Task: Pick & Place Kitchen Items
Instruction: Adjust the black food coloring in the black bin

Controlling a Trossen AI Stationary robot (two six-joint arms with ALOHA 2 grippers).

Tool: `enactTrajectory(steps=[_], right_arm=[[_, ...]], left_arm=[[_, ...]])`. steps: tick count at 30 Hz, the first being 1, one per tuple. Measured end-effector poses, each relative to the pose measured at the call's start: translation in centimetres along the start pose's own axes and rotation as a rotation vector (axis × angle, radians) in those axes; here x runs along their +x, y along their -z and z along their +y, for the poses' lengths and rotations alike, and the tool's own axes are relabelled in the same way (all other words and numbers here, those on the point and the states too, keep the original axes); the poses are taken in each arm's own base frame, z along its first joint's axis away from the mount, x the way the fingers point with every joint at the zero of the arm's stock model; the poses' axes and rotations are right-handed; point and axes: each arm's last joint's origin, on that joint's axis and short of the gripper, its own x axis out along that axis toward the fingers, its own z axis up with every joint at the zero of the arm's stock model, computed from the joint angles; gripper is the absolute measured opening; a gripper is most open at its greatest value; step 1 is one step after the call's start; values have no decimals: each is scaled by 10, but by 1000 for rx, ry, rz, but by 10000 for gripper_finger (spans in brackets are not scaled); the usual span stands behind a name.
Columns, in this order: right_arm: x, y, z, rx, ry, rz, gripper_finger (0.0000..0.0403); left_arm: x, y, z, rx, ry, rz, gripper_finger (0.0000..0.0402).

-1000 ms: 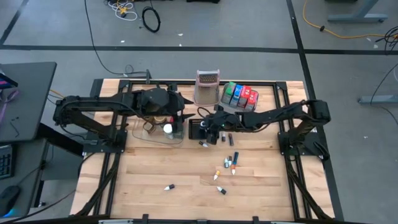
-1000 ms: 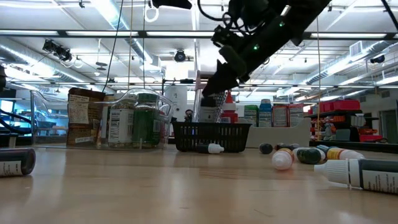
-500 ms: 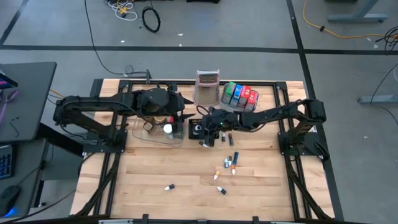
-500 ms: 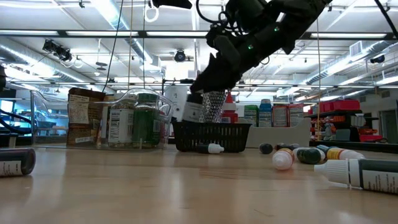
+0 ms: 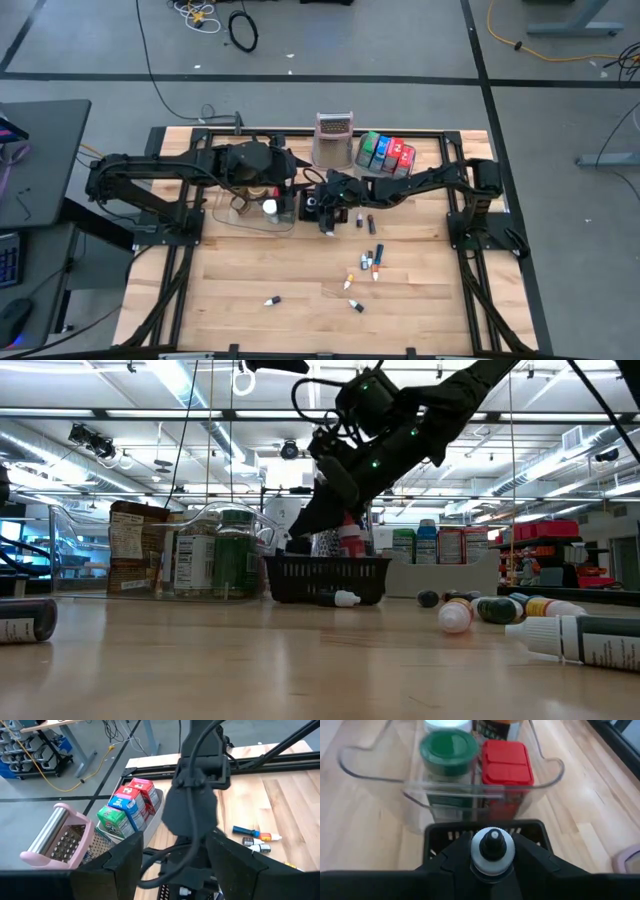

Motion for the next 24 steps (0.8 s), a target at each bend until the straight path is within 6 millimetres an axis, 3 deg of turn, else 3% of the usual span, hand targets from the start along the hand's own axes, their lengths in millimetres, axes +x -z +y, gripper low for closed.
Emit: enactTrajectory(steps=[16, 24], right_arm=[[0, 1, -3, 1, 1, 15, 223], [-35, -20, -2, -19, -9, -15, 237]], left_arm=[[0, 0, 0, 4, 0, 4, 226], [0, 0, 0, 5, 0, 4, 226]])
